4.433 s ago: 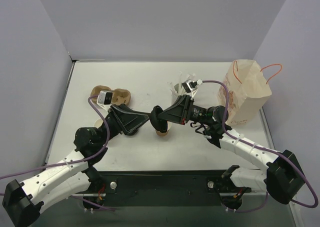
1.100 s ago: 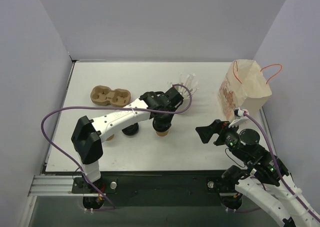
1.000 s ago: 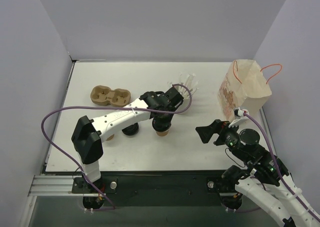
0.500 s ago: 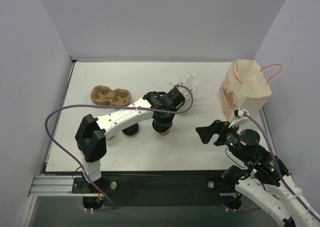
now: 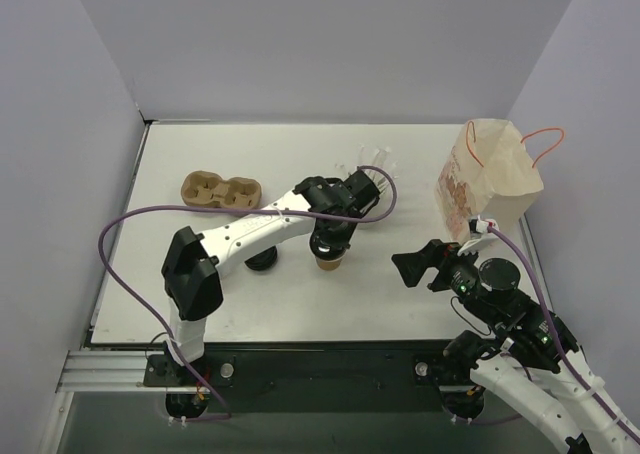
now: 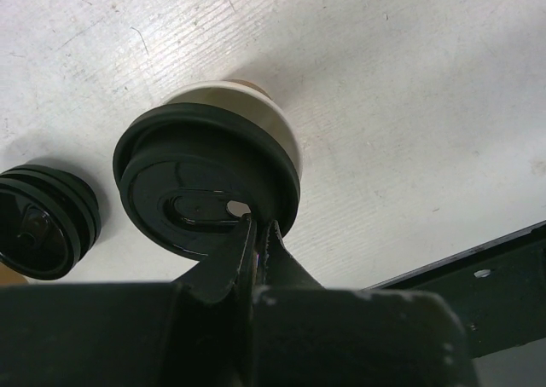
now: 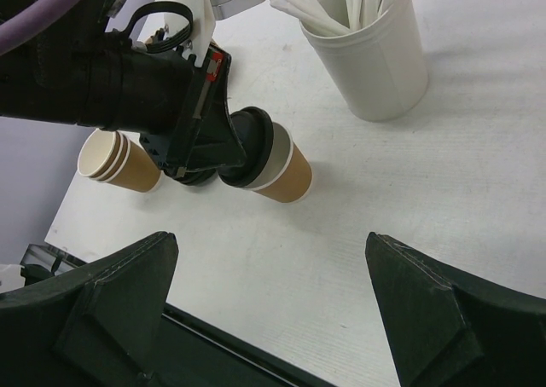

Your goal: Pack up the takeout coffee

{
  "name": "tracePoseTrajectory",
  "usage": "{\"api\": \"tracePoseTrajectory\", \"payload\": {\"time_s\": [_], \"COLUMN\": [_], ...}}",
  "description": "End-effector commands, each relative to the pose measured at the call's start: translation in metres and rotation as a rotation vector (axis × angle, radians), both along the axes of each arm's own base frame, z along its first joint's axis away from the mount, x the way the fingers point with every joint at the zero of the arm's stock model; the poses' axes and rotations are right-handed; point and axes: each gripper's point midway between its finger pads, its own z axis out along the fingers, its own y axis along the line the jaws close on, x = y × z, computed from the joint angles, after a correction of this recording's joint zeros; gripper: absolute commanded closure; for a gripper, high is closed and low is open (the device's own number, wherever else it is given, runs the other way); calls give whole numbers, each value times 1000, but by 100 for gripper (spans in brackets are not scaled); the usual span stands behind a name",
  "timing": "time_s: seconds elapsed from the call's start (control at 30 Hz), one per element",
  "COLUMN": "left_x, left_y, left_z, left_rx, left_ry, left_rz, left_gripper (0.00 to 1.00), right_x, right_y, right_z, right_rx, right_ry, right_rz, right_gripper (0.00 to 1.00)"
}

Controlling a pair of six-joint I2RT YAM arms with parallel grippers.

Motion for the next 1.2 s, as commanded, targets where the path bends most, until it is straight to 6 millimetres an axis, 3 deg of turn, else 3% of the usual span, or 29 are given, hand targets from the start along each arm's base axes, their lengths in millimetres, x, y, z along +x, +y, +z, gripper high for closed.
{"api": "tracePoseTrajectory", "payload": {"time_s": [0.0, 0.37, 0.9, 1.17], "left_x": [-2, -3, 3, 6], "left_y": [1, -4, -10, -15], "left_z": [7, -5, -4, -7], "left_rx": [71, 93, 116, 107], "left_ry": [-17, 11, 5, 0], "left_rz": [-26, -41, -63, -63], "left_gripper": [100, 97, 95, 87], "right_x": [2, 1, 1, 1], "right_y": [-3, -6, -7, -8], "right_z": [9, 12, 11, 10], "right_rx": [3, 4, -4, -7], "right_ry": [-33, -45, -44, -46], "right_rz": [-12, -18, -23, -25], "right_gripper": [0, 1, 1, 1]}}
